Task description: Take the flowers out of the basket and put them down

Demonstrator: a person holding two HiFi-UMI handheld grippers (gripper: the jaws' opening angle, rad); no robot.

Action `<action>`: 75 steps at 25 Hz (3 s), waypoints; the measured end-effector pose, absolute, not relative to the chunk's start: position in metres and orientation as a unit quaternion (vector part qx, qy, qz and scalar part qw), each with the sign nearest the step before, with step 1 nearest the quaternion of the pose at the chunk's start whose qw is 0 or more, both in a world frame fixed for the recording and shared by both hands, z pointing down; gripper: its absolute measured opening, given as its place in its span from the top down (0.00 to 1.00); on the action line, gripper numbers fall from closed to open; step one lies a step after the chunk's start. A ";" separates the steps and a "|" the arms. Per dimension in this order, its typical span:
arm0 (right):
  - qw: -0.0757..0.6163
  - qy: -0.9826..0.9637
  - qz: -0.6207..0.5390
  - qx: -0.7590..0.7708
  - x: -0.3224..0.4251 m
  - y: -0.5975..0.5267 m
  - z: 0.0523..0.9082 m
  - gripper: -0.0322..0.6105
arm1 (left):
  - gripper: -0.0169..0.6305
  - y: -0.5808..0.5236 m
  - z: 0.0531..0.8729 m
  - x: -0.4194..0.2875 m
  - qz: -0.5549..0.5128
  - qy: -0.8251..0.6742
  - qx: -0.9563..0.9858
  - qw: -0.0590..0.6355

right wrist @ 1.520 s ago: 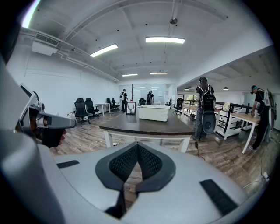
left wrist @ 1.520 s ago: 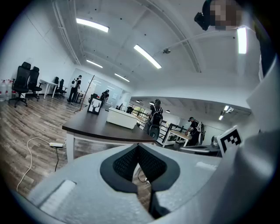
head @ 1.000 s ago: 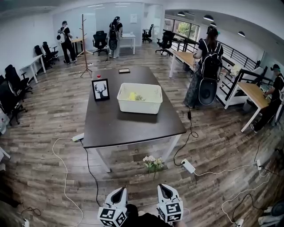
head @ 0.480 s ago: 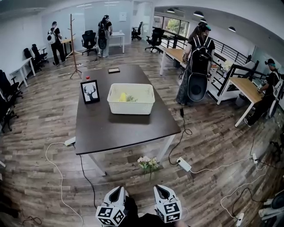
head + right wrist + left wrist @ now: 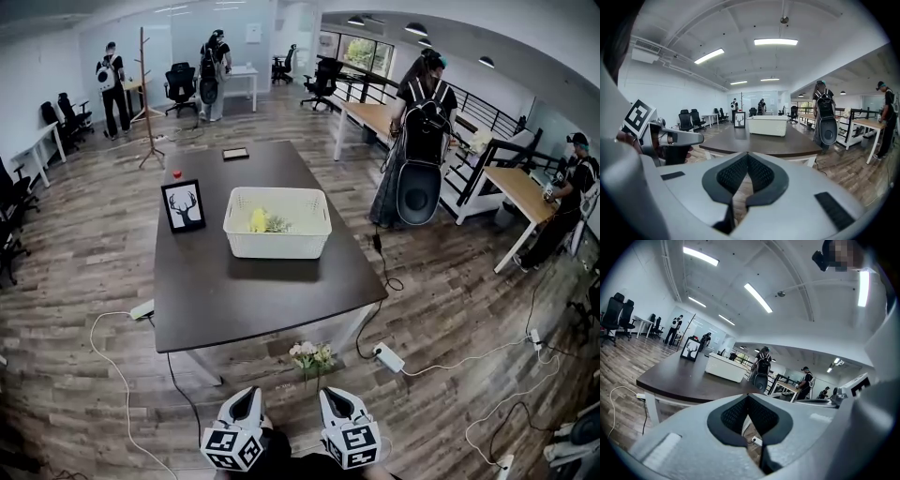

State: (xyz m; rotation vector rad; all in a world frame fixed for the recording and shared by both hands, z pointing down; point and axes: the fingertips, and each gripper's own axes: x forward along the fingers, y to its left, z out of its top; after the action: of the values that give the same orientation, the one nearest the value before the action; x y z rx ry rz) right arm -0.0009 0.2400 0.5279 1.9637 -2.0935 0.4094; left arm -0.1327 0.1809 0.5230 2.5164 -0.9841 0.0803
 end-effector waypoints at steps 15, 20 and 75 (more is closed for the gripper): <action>0.102 -0.685 0.139 0.708 0.009 0.165 0.521 0.94 | 0.96 0.099 0.518 -0.119 0.040 -0.302 0.931 0.200; 0.090 -0.681 0.137 0.714 0.010 0.151 0.517 0.94 | 0.96 0.078 0.516 -0.120 0.040 -0.301 0.933 0.194; 0.093 -0.854 0.132 0.495 0.181 -0.190 0.444 0.88 | 0.96 -0.109 0.514 -0.005 0.032 -0.509 0.838 0.195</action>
State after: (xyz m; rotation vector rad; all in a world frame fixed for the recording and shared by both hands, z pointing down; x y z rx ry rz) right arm 0.1811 -0.1896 0.4443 1.4698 -2.5341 0.3923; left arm -0.0055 -0.1094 0.5144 2.3494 -1.4257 0.0894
